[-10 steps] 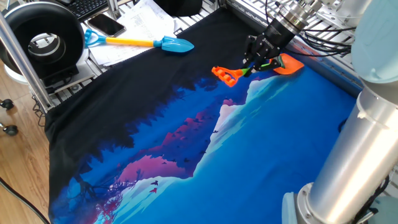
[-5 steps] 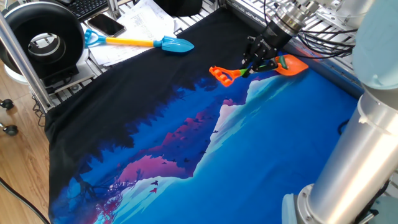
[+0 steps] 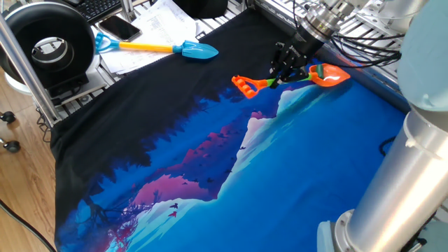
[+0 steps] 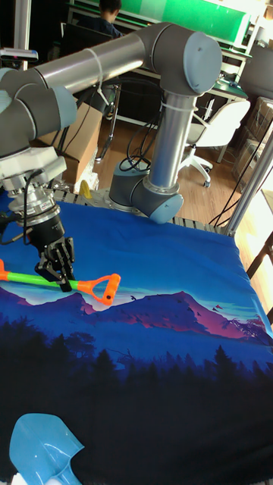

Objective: Use a shovel to scoop up an object

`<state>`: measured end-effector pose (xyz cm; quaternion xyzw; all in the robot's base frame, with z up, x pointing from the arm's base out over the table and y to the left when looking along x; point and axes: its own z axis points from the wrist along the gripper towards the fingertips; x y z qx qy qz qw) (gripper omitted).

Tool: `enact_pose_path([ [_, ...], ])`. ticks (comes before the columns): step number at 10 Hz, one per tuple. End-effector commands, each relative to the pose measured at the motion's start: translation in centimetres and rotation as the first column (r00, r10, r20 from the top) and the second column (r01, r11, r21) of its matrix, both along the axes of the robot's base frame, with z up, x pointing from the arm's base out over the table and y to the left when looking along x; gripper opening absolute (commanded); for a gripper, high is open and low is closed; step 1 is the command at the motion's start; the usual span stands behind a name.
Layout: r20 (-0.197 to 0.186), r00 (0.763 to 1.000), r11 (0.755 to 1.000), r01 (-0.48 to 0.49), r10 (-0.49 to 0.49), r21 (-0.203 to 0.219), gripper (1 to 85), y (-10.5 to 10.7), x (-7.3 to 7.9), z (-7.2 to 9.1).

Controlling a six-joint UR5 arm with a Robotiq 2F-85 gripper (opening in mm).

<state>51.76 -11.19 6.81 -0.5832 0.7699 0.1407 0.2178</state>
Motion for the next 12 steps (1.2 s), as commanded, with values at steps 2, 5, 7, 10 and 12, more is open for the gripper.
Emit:
enact_pose_path([
  [2, 0.007, 0.998, 0.995, 0.065, -0.064, -0.075, 2.0, 0.6, 1.2, -0.3],
  [5, 0.027, 0.994, 0.993, 0.105, -0.103, -0.055, 2.0, 2.5, 2.2, 0.1],
  [7, 0.035, 0.993, 0.991, 0.114, -0.112, -0.067, 2.0, 3.3, 2.9, -0.6],
  [10, 0.062, 0.991, 0.990, 0.121, -0.116, -0.074, 2.0, 4.5, 4.3, -1.6],
  [12, 0.057, 0.995, 0.994, 0.090, -0.087, -0.058, 2.0, 5.4, 4.6, -2.5],
])
